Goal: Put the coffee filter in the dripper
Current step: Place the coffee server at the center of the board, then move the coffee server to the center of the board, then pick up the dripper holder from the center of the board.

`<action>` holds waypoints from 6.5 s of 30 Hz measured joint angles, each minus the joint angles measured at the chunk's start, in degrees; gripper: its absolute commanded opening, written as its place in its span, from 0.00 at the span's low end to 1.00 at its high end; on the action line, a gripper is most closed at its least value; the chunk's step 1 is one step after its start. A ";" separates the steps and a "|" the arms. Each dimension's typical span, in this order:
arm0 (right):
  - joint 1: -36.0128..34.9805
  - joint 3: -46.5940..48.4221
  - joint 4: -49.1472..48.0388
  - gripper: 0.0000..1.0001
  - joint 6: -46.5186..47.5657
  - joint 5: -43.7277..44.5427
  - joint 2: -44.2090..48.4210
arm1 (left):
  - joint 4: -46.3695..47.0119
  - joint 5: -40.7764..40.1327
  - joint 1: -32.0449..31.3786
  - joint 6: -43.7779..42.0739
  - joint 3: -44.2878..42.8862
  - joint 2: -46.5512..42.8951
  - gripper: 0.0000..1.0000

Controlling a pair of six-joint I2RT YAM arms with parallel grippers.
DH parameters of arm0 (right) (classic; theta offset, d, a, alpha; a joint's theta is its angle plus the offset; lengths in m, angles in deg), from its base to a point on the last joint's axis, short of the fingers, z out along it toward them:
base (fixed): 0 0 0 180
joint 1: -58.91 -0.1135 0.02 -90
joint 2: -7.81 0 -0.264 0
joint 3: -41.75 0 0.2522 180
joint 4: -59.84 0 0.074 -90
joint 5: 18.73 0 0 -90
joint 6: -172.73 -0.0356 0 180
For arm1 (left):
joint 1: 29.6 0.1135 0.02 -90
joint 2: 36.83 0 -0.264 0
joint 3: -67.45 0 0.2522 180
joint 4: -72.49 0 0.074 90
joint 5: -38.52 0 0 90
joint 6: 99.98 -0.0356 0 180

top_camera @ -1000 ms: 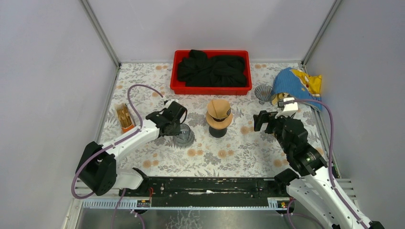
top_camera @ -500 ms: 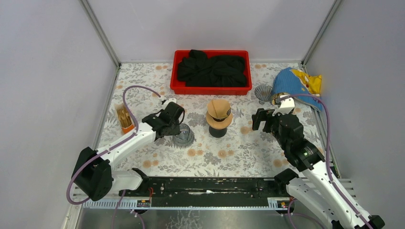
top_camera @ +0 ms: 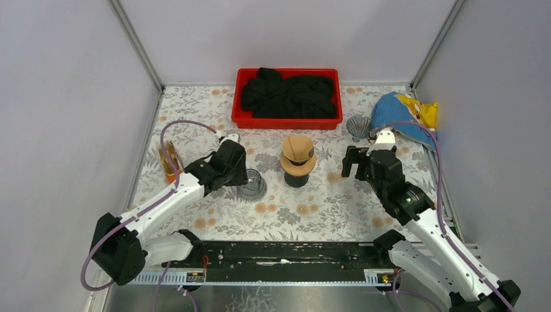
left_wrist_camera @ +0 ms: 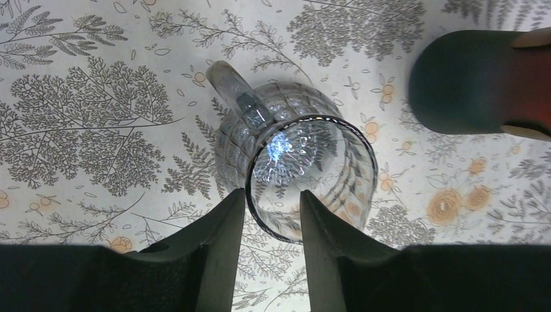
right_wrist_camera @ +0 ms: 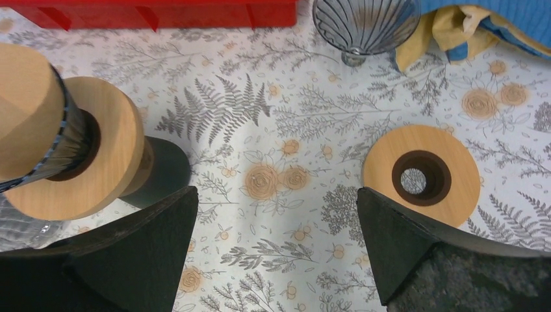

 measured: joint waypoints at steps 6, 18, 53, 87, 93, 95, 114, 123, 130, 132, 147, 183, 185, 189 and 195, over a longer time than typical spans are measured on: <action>0.00 0.52 1.97 0.99 -2.16 2.12 -3.93 | -0.74 1.29 0.00 -0.44 -1.40 -3.93 0.58; 0.37 -4.42 -4.33 0.99 -5.79 -0.83 -5.55 | -3.74 -3.23 0.11 -4.44 -5.57 -14.45 0.91; -14.25 -32.83 -107.97 0.99 7.72 -17.59 -51.67 | -3.10 -13.29 6.32 -8.98 -0.94 -25.57 1.00; -14.58 -20.81 -111.49 0.99 12.44 3.78 -64.92 | -2.62 -11.37 8.13 -9.03 -0.61 -24.22 1.00; -14.21 -20.37 -111.47 0.99 12.52 3.93 -65.09 | -1.95 -8.87 8.57 -9.03 -0.61 -21.81 1.00; -14.19 -20.55 -111.49 0.99 12.26 3.67 -65.00 | -1.77 -7.61 8.63 -8.96 -0.61 -20.59 1.00; -14.05 -34.58 -98.79 0.99 3.50 2.05 -36.20 | 2.89 6.25 8.76 -2.91 1.86 -6.56 0.97; -13.97 -33.75 -69.26 0.99 -1.22 5.25 -14.73 | 6.21 9.01 8.24 -0.81 4.87 -3.52 0.92; -13.73 -25.31 -41.40 0.99 -5.20 13.70 -6.27 | 10.36 10.93 5.60 1.31 6.86 -1.75 0.89; -13.16 -23.21 -36.00 0.99 -6.19 15.39 -5.01 | 11.19 11.30 4.55 1.84 7.10 -1.33 0.89; 9.51 -13.79 -12.35 0.99 -12.98 6.34 -7.74 | 16.59 12.68 -4.00 5.42 7.76 2.05 0.86; 37.07 -8.22 -11.69 0.73 -25.03 0.24 -31.54 | 1.70 -7.69 -8.04 -4.39 -7.82 -11.34 1.00; 37.07 -7.50 -11.65 0.72 -25.03 0.24 -33.27 | 0.63 -11.41 -7.78 -6.27 -8.57 -12.94 1.00; 37.07 -6.80 -11.30 0.69 -25.05 0.24 -35.19 | -1.14 -18.12 -7.34 -9.11 -8.46 -15.08 1.00; 37.07 -6.51 -11.17 0.65 -25.05 -0.07 -36.22 | -2.47 -22.29 -6.67 -10.12 -5.70 -16.52 1.00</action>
